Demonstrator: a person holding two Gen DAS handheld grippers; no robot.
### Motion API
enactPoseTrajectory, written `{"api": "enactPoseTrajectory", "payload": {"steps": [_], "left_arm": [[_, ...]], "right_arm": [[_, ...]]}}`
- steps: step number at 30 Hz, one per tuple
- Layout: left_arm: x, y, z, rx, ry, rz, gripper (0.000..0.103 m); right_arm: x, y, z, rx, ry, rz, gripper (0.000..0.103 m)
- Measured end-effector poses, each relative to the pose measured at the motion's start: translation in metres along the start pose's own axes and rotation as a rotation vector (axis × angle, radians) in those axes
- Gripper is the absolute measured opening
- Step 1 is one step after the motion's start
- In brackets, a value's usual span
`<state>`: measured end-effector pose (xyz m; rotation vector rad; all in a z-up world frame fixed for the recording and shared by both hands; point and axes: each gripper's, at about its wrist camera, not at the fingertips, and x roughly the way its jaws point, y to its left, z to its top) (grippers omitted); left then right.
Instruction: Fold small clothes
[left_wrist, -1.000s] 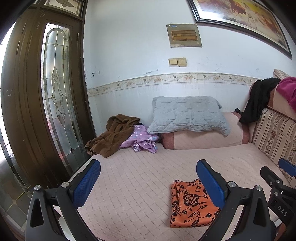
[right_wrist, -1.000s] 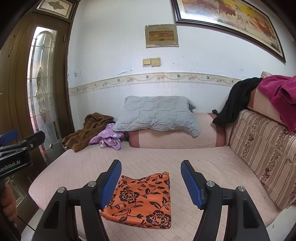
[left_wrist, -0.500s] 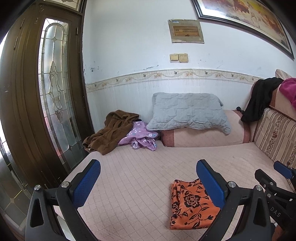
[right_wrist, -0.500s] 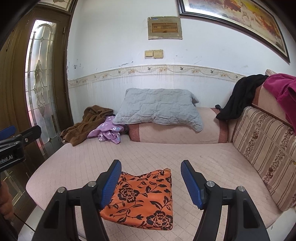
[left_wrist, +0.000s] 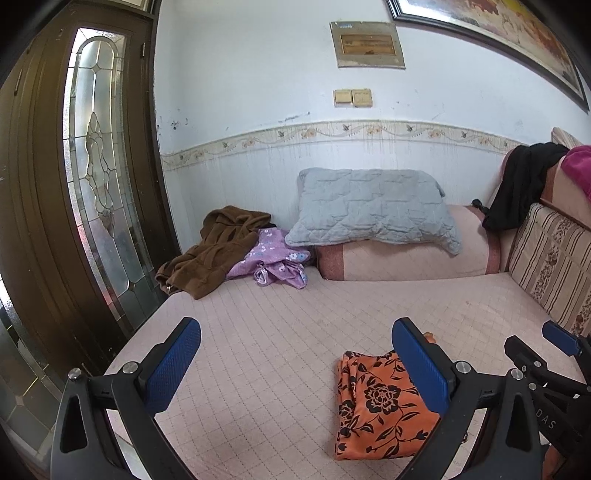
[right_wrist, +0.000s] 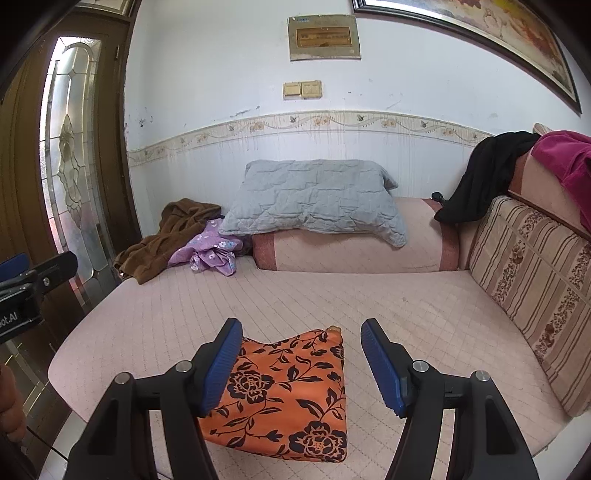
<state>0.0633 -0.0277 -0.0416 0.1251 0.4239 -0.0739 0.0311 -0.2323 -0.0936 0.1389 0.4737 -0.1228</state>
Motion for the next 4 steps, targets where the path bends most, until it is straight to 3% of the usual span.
{"api": "enactPoseTrajectory", "payload": {"steps": [4], "left_arm": [[0.027, 0.0, -0.005, -0.013, 0.036, 0.011, 0.103]], "right_arm": [[0.024, -0.011, -0.005, 0.027, 0.036, -0.007, 0.07]]}}
